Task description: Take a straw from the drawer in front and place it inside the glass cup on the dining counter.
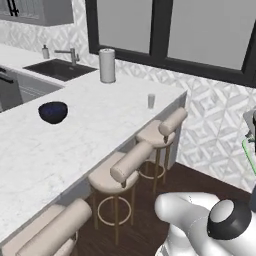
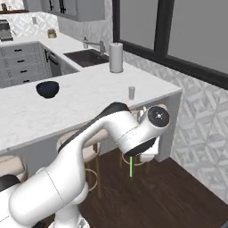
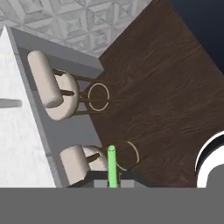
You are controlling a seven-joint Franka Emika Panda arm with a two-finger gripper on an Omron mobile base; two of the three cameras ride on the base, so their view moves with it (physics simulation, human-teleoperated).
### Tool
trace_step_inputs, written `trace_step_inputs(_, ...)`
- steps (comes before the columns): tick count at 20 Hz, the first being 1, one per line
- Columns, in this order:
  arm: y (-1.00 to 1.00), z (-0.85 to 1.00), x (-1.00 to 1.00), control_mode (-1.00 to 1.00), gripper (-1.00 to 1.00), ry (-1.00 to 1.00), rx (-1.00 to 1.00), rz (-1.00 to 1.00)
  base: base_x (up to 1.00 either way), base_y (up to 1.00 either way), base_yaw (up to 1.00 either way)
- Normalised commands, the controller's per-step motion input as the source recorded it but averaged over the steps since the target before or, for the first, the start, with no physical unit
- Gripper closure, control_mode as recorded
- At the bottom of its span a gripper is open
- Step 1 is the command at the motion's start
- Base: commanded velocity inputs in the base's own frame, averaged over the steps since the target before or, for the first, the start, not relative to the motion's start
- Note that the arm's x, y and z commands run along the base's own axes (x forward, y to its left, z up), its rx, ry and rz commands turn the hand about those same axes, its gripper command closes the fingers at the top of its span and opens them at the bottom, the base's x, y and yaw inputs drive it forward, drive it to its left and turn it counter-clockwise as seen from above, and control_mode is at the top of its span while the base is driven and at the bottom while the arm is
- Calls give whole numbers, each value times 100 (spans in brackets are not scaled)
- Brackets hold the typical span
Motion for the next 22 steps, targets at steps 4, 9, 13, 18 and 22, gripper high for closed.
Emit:
trace_step_inputs(4, 0, 0, 0, 100, 100, 0, 0, 0, 67, -74, 37)
trace_step_inputs(9, 0, 0, 0, 100, 100, 0, 0, 0, 60, -69, 41)
trace_step_inputs(13, 0, 0, 0, 100, 100, 0, 0, 0, 53, -65, 44)
trace_step_inputs(18, 0, 0, 0, 100, 100, 0, 0, 0, 50, -64, 43)
trace_step_inputs(22, 0, 0, 0, 100, 100, 0, 0, 0, 59, -29, 39)
